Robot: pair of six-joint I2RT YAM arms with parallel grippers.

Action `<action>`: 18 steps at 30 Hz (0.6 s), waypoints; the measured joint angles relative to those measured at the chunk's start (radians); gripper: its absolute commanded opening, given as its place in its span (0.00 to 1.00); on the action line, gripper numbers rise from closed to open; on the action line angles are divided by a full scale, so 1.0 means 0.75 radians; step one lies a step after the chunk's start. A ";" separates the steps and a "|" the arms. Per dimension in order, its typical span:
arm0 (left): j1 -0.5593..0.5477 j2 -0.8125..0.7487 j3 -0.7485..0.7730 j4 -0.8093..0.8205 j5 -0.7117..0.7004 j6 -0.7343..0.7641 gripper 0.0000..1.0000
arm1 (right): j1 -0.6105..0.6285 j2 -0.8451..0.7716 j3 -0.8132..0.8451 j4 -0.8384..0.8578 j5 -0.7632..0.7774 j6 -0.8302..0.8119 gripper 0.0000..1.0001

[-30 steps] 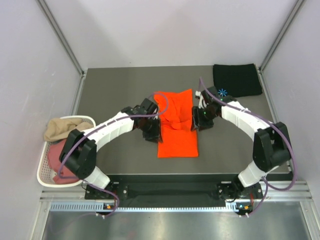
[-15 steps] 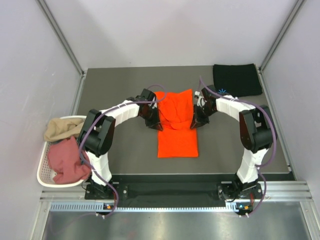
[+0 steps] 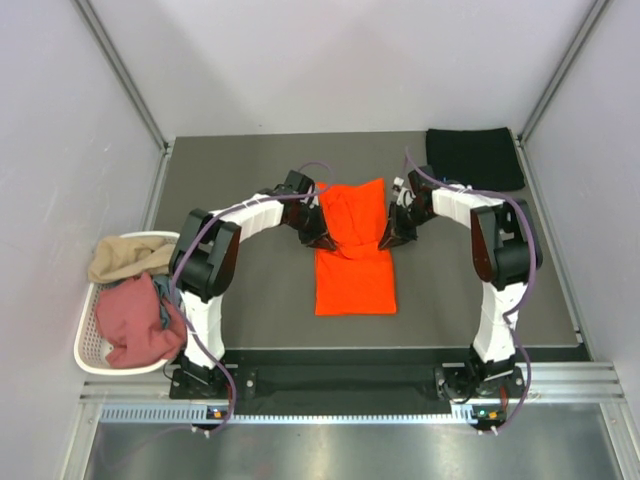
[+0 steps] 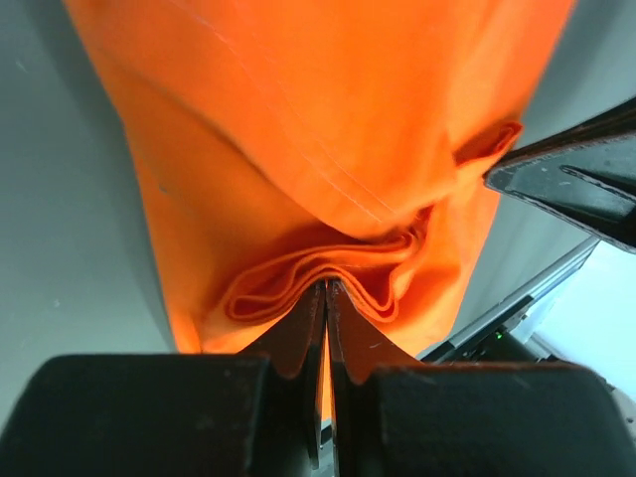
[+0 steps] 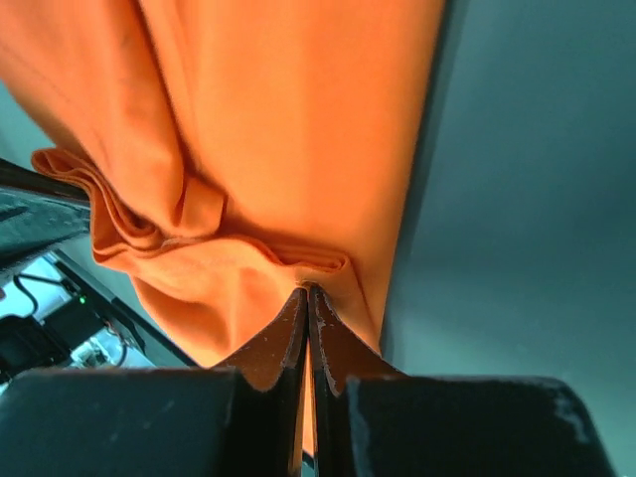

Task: Fold and stack the t-shirts
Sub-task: Fold the tshirt

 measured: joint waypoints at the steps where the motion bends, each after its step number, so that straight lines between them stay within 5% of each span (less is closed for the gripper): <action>1: 0.003 0.015 0.001 0.005 0.003 -0.010 0.07 | -0.003 0.013 0.006 0.003 -0.001 0.004 0.00; 18: 0.103 0.117 0.085 -0.053 -0.051 0.008 0.14 | -0.047 0.088 0.078 0.003 0.010 0.016 0.01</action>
